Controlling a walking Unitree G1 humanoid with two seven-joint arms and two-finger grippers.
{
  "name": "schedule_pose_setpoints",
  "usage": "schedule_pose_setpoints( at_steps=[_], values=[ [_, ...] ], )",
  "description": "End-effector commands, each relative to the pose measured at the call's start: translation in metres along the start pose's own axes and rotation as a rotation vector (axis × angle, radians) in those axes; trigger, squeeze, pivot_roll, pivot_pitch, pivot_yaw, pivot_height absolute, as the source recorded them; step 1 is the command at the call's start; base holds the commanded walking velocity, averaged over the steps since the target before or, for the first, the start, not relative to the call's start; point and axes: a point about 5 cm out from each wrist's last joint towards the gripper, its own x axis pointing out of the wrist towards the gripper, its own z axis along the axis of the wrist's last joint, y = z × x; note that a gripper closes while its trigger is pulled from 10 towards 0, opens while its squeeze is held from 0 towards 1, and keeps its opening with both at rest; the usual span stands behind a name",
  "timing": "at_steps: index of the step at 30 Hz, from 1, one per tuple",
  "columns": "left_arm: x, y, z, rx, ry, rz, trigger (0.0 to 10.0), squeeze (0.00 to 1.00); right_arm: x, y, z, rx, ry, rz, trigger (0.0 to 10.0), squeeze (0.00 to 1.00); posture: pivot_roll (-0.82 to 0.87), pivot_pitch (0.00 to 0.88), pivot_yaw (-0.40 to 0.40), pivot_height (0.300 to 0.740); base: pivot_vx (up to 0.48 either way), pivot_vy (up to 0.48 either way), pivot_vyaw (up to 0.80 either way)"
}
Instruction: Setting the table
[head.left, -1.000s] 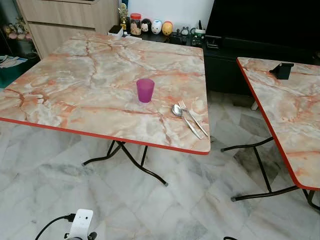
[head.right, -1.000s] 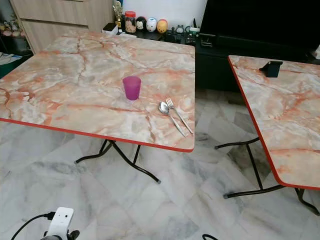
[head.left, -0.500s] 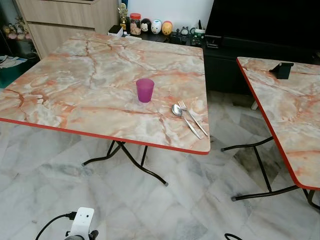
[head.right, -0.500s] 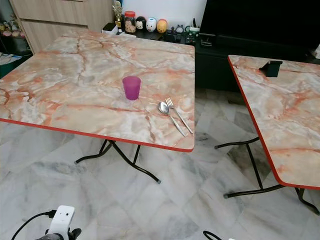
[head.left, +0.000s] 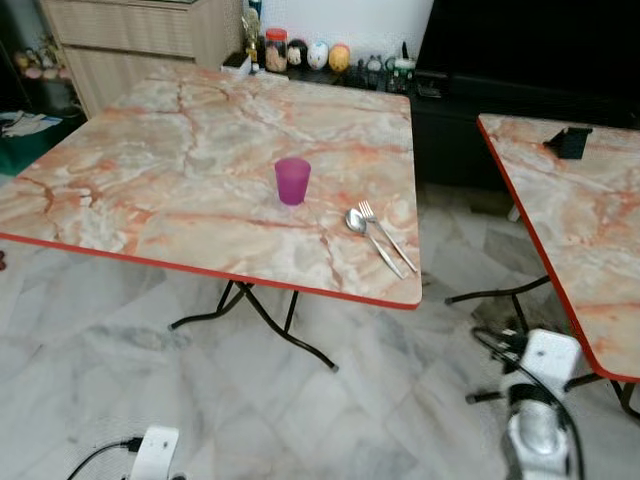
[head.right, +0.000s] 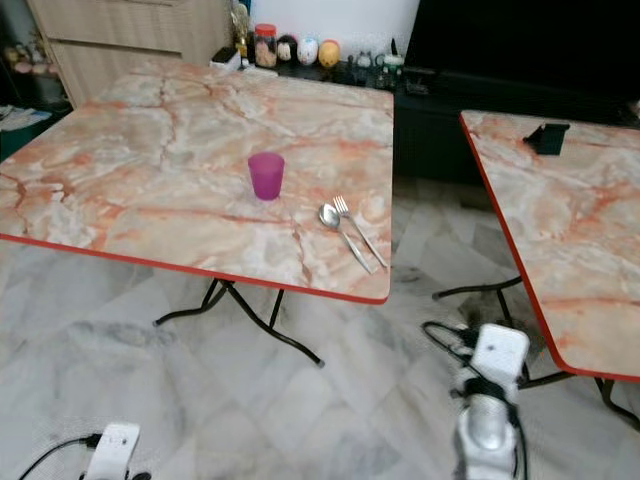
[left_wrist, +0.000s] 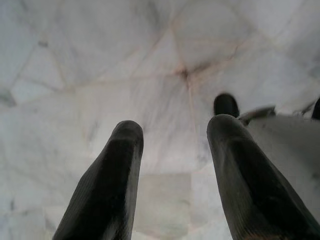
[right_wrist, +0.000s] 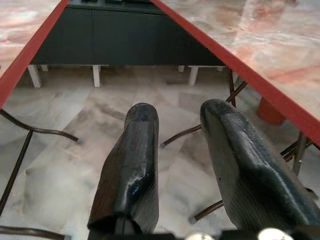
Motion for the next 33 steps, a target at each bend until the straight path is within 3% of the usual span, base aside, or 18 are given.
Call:
schedule_pose_setpoints(
  at_steps=[1,6,11,16,33],
  values=[
    [-0.001,-0.002,-0.008,0.016,0.017,-0.004,10.0,0.00,0.005,-0.005,0.010,-0.006,-0.046,-0.002,10.0,0.00,0.08,0.000,-0.064,0.728,0.000,0.000,0.00],
    [-0.005,0.003,-0.029,-0.026,0.051,0.012,10.0,0.00,0.005,0.007,0.030,0.005,-0.115,0.055,10.0,0.00,0.08,0.000,-0.069,0.728,0.000,0.000,0.00],
    [-0.009,0.017,-0.039,-0.035,0.064,0.031,10.0,0.00,0.006,0.015,0.043,0.019,-0.161,0.090,10.0,0.00,0.09,0.000,-0.077,0.728,0.000,0.000,0.09],
    [-0.010,0.020,-0.040,-0.043,0.063,0.032,10.0,0.00,0.007,0.014,0.048,0.015,-0.165,0.096,10.0,0.00,0.09,0.000,-0.078,0.728,0.000,0.000,0.66],
    [-0.001,-0.012,-0.013,-0.034,0.021,0.000,10.0,0.00,0.014,0.012,0.060,0.032,-0.162,0.112,10.0,0.00,0.09,0.000,-0.078,0.728,0.000,0.000,0.68]
  ],
)
